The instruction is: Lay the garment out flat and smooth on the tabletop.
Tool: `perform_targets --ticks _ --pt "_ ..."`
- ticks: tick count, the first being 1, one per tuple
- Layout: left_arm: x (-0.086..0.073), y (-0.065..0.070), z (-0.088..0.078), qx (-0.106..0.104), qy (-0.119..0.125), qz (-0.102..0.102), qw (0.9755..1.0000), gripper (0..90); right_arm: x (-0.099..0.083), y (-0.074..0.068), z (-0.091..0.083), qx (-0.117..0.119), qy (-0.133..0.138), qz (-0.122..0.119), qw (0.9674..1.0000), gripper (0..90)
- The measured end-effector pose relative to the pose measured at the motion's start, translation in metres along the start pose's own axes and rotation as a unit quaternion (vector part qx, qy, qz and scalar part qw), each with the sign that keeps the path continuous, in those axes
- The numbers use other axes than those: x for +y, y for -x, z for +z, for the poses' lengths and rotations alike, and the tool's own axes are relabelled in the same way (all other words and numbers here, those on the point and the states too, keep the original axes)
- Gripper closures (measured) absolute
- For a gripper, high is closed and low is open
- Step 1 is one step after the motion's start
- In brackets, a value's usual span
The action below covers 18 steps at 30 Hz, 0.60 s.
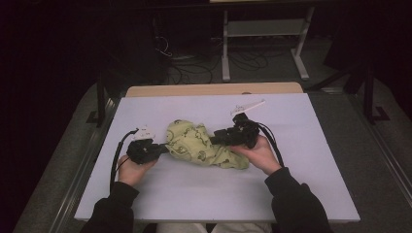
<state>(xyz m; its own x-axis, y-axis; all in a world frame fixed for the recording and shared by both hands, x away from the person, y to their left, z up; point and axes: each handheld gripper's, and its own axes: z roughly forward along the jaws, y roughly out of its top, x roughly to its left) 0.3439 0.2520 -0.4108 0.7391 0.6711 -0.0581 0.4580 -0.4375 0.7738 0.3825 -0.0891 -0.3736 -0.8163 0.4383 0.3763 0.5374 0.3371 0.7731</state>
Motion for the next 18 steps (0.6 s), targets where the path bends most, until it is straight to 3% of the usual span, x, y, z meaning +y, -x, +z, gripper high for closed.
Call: perform_targets --ticks 3,6,12,14,18 --pt "-0.001 0.001 0.001 -0.001 -0.003 0.0 1.0 85.3 0.008 0.006 0.008 -0.024 -0.015 0.015 0.9995 53.4" --pt "0.0 0.001 0.001 -0.002 -0.002 0.0 1.0 85.2 0.014 0.011 0.017 -0.029 -0.035 0.032 0.9985 50.2" --pt "-0.001 0.002 0.001 -0.002 -0.001 0.0 1.0 85.2 0.015 0.015 0.028 -0.043 -0.081 0.037 0.9951 47.9" --pt "-0.001 0.002 0.002 -0.003 -0.001 0.001 1.0 85.2 0.013 0.017 0.03 -0.042 -0.094 0.041 0.9938 51.8" --pt "0.0 0.004 0.004 -0.004 -0.004 0.005 1.0 85.2 0.013 0.015 0.03 -0.047 -0.104 0.026 0.9932 73.1"
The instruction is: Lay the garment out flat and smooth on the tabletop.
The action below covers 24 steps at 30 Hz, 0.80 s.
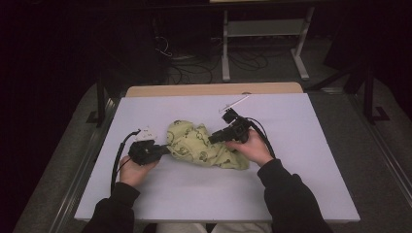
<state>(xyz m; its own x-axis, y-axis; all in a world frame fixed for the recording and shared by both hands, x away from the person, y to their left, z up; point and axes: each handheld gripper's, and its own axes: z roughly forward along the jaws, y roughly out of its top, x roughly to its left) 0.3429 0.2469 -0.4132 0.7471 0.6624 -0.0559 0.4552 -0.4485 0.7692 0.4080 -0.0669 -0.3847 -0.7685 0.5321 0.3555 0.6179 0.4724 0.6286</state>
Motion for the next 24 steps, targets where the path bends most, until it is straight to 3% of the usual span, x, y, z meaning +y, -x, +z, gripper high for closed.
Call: perform_targets --ticks 2,6,11,16,19,24 --pt "0.0 0.0 0.001 -0.001 0.0 -0.001 1.0 85.3 0.0 -0.003 -0.002 -0.017 0.001 -0.015 0.9997 82.8" --pt "0.0 0.0 0.001 0.0 0.0 0.0 1.0 85.2 0.0 -0.006 -0.008 -0.054 0.011 -0.031 0.998 85.4" --pt "0.001 0.0 0.0 -0.001 0.007 -0.001 1.0 85.3 -0.001 -0.001 -0.029 -0.094 0.064 -0.015 0.9934 85.7" --pt "0.003 0.001 -0.001 0.001 0.012 -0.001 0.9999 85.3 -0.006 0.005 -0.057 -0.123 0.131 0.007 0.9836 85.7" --pt "0.005 0.003 -0.002 0.006 0.014 0.003 0.9999 85.3 -0.011 0.007 -0.072 -0.139 0.156 0.017 0.9779 85.7" --pt "0.009 0.008 -0.001 0.006 0.019 0.01 0.9998 85.3 -0.022 0.003 -0.092 -0.16 0.187 0.014 0.9691 85.7"
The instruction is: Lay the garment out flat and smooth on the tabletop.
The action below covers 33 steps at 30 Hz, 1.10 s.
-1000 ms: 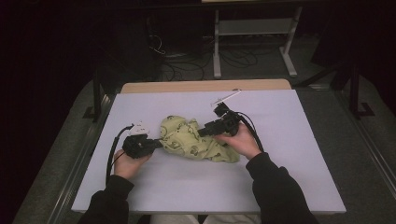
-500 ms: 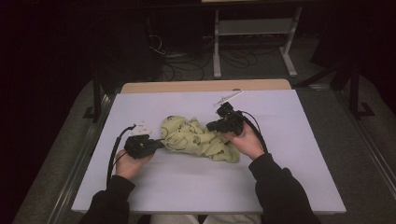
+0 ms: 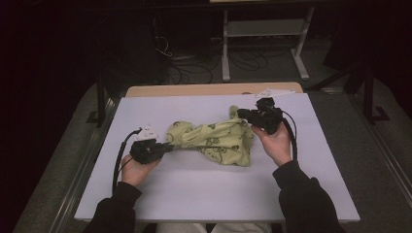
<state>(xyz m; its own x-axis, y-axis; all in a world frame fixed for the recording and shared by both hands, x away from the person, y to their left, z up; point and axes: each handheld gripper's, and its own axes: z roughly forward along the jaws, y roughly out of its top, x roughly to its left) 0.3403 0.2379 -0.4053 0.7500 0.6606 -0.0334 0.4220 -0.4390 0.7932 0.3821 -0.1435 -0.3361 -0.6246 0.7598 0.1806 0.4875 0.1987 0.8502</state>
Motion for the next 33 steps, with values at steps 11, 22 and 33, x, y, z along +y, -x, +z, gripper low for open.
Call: perform_targets --ticks 11,22,33 --pt "0.0 0.007 0.008 -0.001 -0.021 0.018 0.9996 85.3 -0.055 0.009 -0.014 -0.01 -0.029 0.042 0.9986 84.4" --pt "-0.001 0.007 0.01 0.003 -0.03 0.022 0.9993 85.1 -0.078 0.019 -0.008 -0.001 -0.078 0.064 0.9949 81.9" --pt "-0.001 0.008 0.01 0.001 -0.03 0.024 0.9993 85.0 -0.053 0.005 -0.016 0.047 -0.06 0.027 0.9968 63.0"
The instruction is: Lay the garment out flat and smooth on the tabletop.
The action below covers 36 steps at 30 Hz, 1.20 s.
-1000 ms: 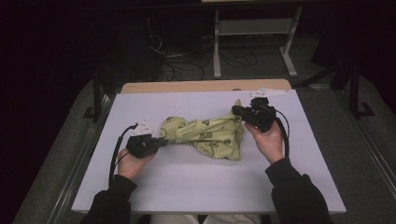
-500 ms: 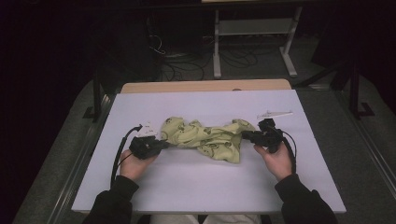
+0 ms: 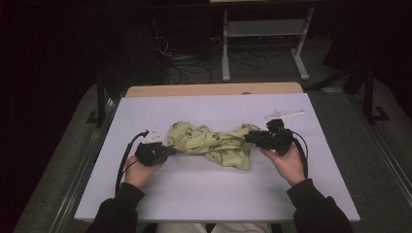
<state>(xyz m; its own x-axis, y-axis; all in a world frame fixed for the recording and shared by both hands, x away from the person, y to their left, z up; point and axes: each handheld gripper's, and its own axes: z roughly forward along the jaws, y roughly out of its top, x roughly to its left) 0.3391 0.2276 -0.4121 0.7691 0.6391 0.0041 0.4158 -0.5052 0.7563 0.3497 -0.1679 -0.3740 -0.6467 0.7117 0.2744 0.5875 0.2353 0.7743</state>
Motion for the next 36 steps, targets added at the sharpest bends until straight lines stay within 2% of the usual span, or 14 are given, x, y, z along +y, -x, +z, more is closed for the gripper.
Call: perform_targets --ticks 3,5,7,9,11,13,15,17,20,22,25,28,31,36 --pt "0.0 0.001 0.0 0.0 0.0 0.001 1.0 85.0 0.012 -0.003 0.005 0.036 -0.011 -0.008 0.9993 53.3" --pt "0.0 0.001 0.0 0.0 0.001 0.002 1.0 85.0 0.02 -0.007 0.01 0.04 -0.016 -0.021 0.9988 49.7" --pt "0.0 0.001 0.001 -0.001 0.001 0.001 1.0 85.0 0.029 -0.011 0.016 0.056 -0.023 -0.031 0.9977 47.1" --pt "0.0 0.001 0.001 -0.002 0.001 0.002 1.0 85.0 0.037 -0.014 0.024 0.054 -0.033 -0.037 0.9973 45.2" --pt "0.0 0.001 0.0 -0.002 0.0 0.003 1.0 85.0 0.044 -0.014 0.03 0.055 -0.038 -0.036 0.9971 45.0" --pt "0.0 0.0 0.0 -0.002 0.001 0.004 1.0 85.0 0.05 -0.01 0.038 0.067 -0.051 -0.032 0.9959 44.9" --pt "0.0 0.0 0.0 -0.003 -0.001 0.003 1.0 85.0 0.053 -0.006 0.046 0.095 -0.069 -0.022 0.9929 44.5" --pt "-0.001 0.0 0.001 -0.004 -0.001 0.002 1.0 85.0 0.052 -0.002 0.055 0.116 -0.101 -0.014 0.988 45.5" --pt "-0.001 0.0 0.001 -0.004 -0.003 0.003 1.0 85.0 0.048 0.0 0.064 0.128 -0.145 -0.007 0.9811 49.7" --pt "-0.001 -0.001 0.002 -0.005 -0.005 0.001 1.0 84.9 0.045 -0.003 0.064 0.126 -0.155 -0.009 0.9798 57.3" --pt "-0.001 -0.001 0.003 -0.006 -0.005 -0.001 1.0 84.8 0.043 -0.009 0.055 0.104 -0.143 -0.044 0.9833 70.5" --pt "0.0 0.0 0.003 -0.008 0.002 0.0 1.0 84.8 0.044 -0.01 0.042 0.092 -0.118 -0.053 0.9873 78.4" --pt "0.004 0.001 0.005 -0.011 0.008 0.002 0.9999 84.8 0.044 -0.01 0.033 0.086 -0.097 -0.061 0.9896 82.5" --pt "0.016 0.002 0.004 -0.014 0.023 0.001 0.9996 84.6 0.048 -0.009 0.022 0.071 -0.061 -0.064 0.9936 83.4"
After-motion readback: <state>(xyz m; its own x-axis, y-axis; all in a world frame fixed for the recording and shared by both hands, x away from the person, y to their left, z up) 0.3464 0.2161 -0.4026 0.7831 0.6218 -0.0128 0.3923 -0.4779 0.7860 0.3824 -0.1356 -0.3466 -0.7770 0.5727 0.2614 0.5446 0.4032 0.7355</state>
